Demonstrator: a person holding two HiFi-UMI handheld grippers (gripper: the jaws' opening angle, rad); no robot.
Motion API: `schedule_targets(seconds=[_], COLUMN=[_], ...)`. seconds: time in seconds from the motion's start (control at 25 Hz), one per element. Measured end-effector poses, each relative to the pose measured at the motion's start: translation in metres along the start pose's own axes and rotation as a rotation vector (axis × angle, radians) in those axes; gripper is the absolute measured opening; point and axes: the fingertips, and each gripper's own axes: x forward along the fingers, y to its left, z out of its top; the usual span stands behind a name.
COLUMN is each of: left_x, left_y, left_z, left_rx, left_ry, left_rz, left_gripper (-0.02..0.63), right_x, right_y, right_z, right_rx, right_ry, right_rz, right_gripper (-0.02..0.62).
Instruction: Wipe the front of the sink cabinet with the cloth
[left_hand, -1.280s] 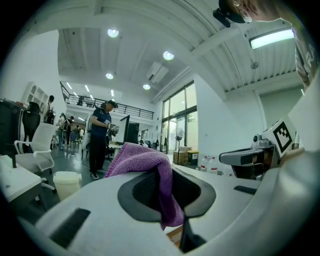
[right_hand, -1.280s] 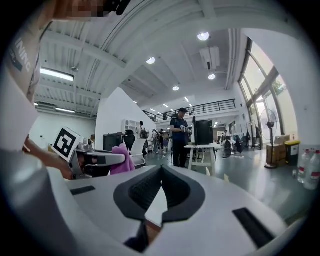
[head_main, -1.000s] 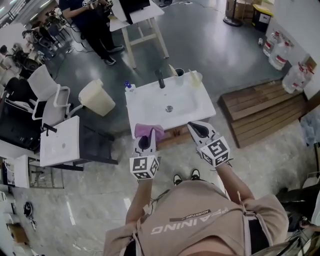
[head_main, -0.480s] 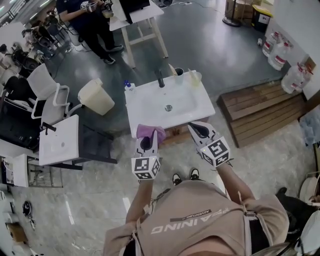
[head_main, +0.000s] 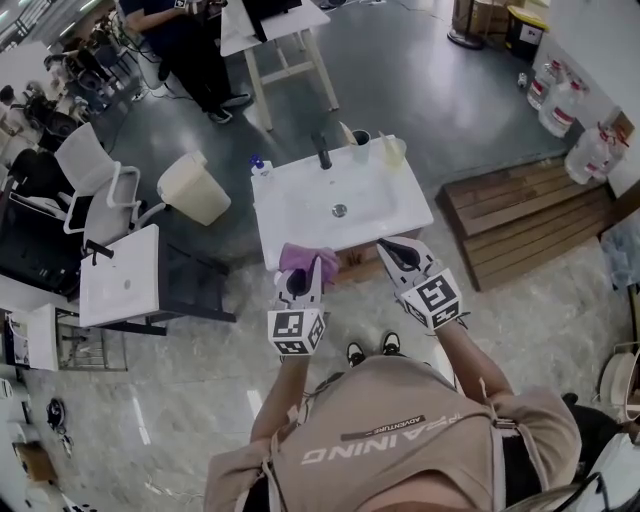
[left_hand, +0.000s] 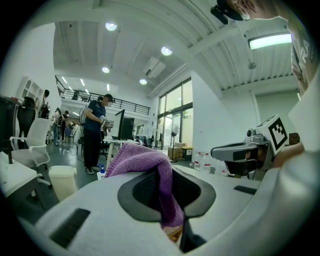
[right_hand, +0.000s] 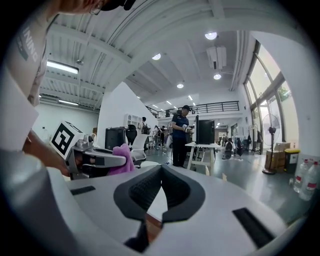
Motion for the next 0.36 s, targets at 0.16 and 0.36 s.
schedule_targets(seconds=[0.16, 0.36], left_x=[-0.001, 0.0], left_y=[0.0025, 0.0042], left_z=[-0.0028, -0.0025], left_rx=[-0.006, -0.01], left_ry=[0.008, 0.008], left_rz=[-0.001, -0.006], left_gripper=[0.037, 0.037], right_x=[0.0017, 0.0019], right_y=[0.0012, -0.0024], right_z=[0.0001, -0.0019], right_rx=[-0.009, -0.007], right_ry=[0.005, 0.014], right_rz=[0.007, -0.001], right_gripper=[0.011, 0.011])
